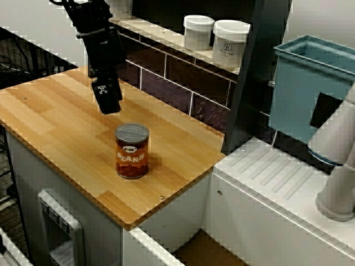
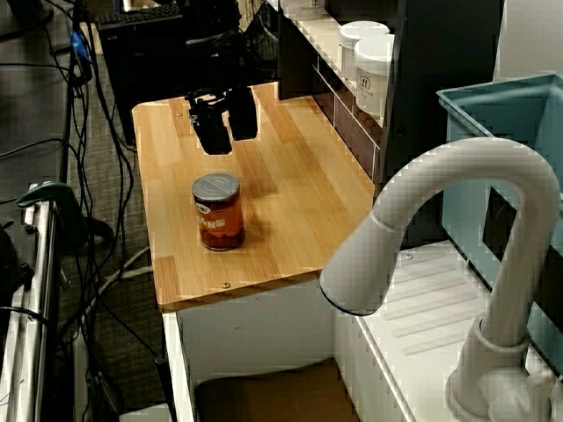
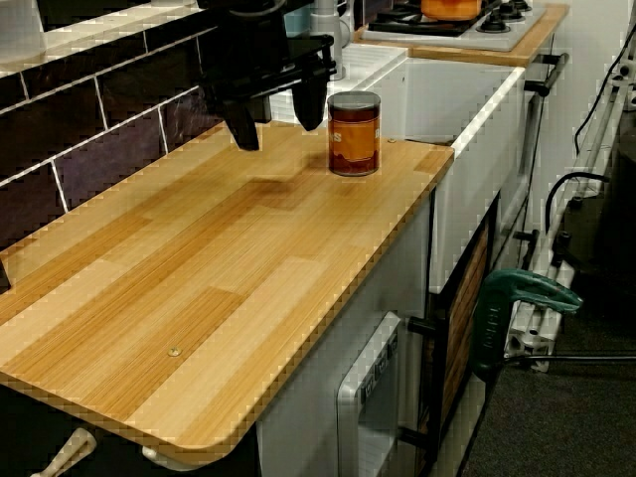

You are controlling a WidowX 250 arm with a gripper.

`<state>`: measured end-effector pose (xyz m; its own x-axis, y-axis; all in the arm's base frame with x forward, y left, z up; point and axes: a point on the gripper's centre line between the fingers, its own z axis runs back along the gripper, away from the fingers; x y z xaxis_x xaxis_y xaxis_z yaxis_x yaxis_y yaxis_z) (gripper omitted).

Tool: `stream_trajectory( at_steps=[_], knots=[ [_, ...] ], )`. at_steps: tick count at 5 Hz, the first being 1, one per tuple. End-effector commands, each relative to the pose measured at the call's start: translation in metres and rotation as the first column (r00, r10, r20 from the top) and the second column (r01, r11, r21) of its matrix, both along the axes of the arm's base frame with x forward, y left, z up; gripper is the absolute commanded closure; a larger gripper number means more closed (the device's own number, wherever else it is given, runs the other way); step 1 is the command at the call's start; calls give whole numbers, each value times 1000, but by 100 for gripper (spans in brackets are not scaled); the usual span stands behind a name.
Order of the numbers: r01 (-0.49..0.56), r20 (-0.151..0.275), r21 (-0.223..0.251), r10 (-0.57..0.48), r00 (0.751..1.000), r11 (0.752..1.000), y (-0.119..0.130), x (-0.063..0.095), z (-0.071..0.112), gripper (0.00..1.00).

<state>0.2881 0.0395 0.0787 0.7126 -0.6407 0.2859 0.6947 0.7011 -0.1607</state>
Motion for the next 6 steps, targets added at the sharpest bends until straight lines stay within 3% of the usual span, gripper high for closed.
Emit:
stream_trajectory(
  at_steps=[1, 4, 6],
  knots=[
    [169, 90, 8, -169, 981, 986, -22, 5, 31, 0],
    [273, 121, 4, -271, 955, 962, -68, -6, 52, 0],
    [327, 136, 27, -328, 935, 945, -92, -22, 45, 0]
  ],
)
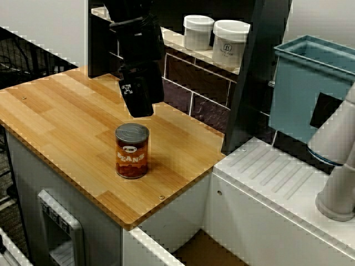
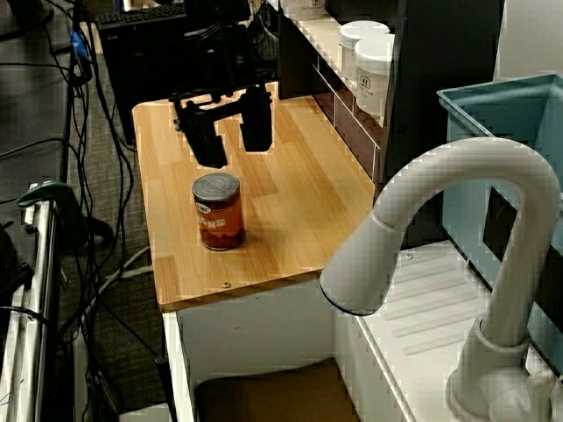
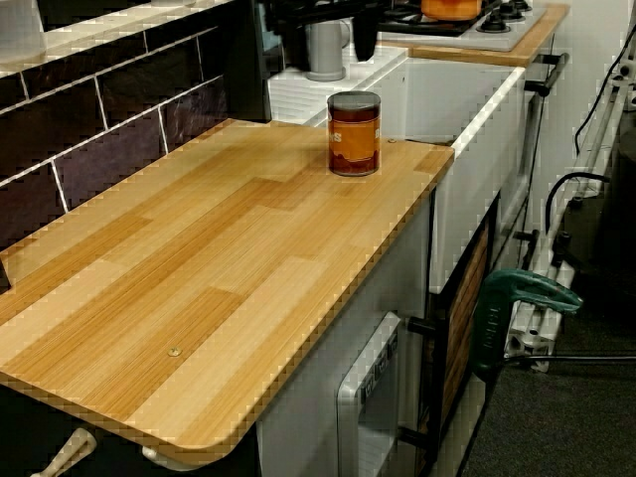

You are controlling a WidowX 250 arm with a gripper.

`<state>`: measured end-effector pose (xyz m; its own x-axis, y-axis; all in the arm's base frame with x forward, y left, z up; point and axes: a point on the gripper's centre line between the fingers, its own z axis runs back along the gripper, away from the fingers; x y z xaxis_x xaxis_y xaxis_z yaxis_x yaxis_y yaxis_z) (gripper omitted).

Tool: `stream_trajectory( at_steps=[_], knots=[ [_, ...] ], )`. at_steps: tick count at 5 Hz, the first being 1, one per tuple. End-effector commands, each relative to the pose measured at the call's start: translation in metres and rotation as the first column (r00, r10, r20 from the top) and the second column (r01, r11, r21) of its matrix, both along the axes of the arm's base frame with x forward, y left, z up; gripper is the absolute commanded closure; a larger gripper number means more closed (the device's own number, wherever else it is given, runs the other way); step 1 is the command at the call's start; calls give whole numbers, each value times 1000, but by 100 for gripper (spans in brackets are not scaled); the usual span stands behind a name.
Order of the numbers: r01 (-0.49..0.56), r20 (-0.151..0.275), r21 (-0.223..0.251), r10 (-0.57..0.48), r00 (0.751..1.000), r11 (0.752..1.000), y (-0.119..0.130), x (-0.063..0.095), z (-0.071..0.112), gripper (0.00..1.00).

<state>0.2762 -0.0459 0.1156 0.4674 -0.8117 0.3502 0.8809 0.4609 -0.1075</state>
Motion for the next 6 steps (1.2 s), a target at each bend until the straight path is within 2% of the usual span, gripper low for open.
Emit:
stream_trajectory(
  at_steps=[1, 3, 5, 6],
  knots=[
    [42, 53, 36, -44, 998, 998, -18, -18, -9, 0],
    [19, 39, 46, -20, 999, 999, -27, -24, -24, 0],
    [24, 35, 74, -27, 999, 997, -24, -17, -44, 0],
    [105, 8, 82, -106, 994, 991, -21, -13, -54, 0]
  ],
)
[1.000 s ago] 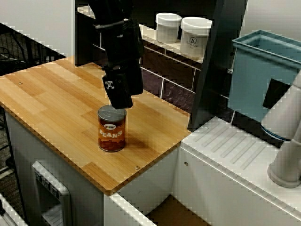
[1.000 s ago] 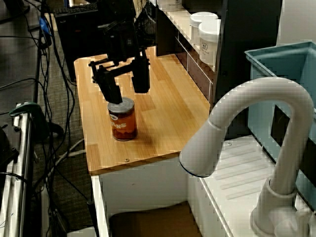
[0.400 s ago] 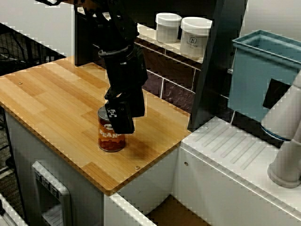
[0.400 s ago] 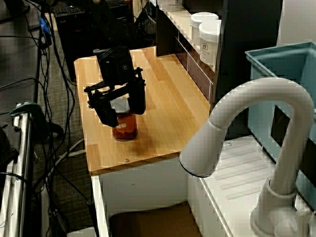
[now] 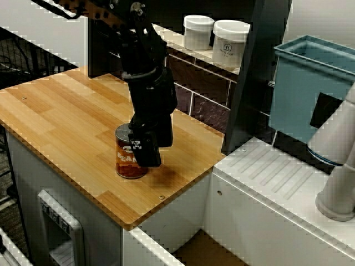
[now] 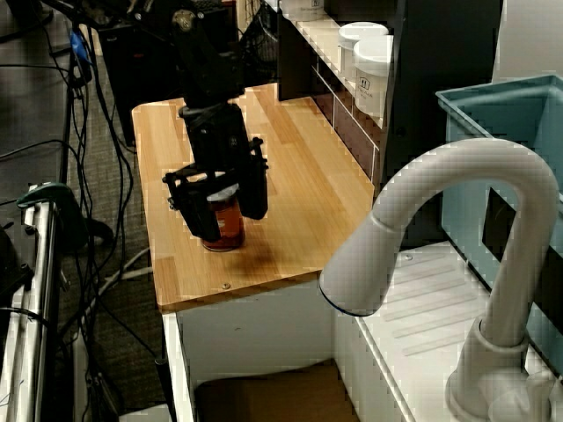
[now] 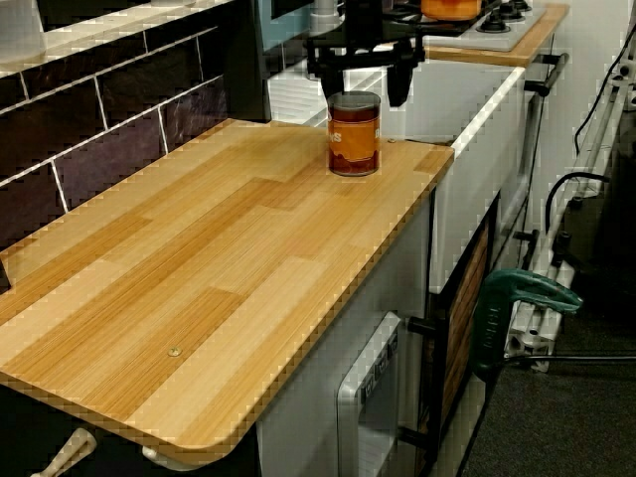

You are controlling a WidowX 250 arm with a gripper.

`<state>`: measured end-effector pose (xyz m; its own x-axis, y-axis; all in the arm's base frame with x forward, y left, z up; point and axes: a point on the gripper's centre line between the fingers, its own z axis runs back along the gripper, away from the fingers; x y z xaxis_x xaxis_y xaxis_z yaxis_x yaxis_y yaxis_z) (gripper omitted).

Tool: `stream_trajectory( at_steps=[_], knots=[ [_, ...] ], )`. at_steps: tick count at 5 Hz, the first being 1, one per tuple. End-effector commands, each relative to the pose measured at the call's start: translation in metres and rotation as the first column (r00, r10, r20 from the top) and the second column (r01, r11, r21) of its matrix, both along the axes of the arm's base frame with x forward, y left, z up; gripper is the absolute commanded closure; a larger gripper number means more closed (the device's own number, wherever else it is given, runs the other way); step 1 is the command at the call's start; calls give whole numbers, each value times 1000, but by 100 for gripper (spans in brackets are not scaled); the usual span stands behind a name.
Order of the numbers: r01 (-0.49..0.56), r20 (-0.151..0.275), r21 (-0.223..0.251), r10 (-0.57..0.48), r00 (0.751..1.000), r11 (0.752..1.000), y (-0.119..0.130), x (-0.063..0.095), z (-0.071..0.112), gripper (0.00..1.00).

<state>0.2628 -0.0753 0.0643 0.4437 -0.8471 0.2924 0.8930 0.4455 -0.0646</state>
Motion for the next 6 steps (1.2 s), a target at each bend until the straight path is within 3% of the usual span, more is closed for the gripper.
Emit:
stream_trajectory(
  at_steps=[1, 3, 4, 6],
  knots=[
    [204, -19, -15, -205, 979, 979, 17, 3, -6, 0],
    [440, 8, -30, -440, 898, 897, 51, -2, 9, 0],
    [470, 10, -18, -470, 883, 882, 74, -3, 16, 0],
    [425, 31, -1, -425, 905, 905, 118, -1, 16, 0]
  ],
)
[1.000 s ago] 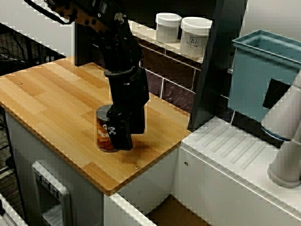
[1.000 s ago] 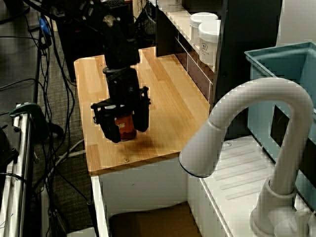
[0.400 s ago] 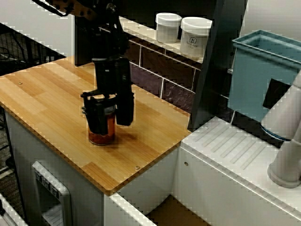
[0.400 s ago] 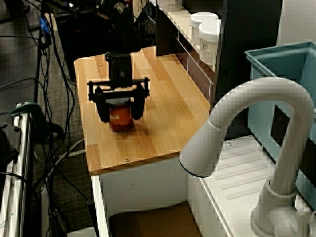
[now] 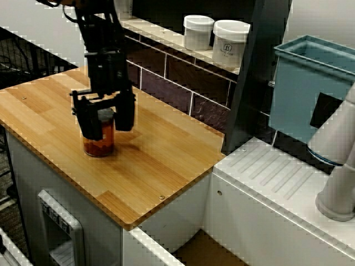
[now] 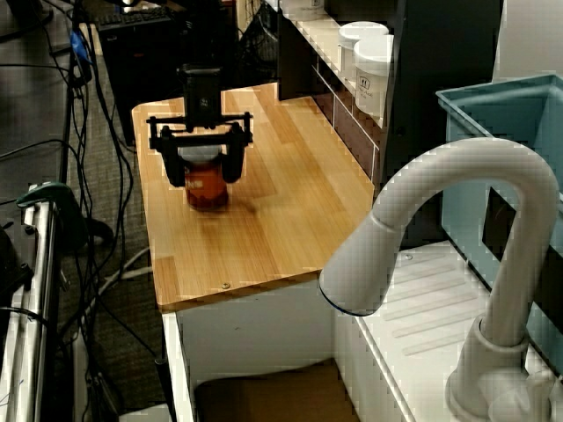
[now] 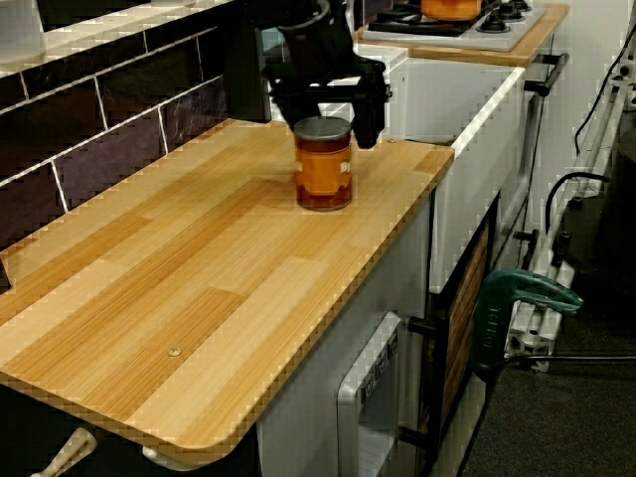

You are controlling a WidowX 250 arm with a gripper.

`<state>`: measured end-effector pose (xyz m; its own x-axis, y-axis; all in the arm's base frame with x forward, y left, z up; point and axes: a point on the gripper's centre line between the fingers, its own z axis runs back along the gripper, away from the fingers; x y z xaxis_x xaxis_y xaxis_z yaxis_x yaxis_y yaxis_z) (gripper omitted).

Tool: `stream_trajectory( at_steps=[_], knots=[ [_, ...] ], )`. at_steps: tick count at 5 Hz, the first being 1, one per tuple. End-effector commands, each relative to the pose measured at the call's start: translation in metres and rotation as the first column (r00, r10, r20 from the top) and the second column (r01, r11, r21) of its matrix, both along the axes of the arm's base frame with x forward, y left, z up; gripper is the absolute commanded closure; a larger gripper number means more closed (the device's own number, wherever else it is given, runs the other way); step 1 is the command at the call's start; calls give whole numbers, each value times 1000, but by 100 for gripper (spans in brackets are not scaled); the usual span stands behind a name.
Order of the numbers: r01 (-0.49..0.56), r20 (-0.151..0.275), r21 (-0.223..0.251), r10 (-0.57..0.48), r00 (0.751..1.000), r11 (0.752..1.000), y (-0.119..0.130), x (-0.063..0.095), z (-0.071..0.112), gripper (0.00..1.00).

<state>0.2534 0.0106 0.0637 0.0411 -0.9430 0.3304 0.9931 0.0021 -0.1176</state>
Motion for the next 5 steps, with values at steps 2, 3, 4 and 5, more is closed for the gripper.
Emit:
stream_trajectory(
  at_steps=[2, 3, 4, 5],
  knots=[
    [-31, 115, 25, 28, 993, 999, 69, 16, 22, 0],
    [-32, 139, 37, 27, 990, 999, 89, 17, 25, 0],
    [-66, 153, 29, 60, 986, 997, 112, 19, 28, 0],
    [-112, 150, 26, 107, 983, 993, 135, 24, 28, 0]
  ],
)
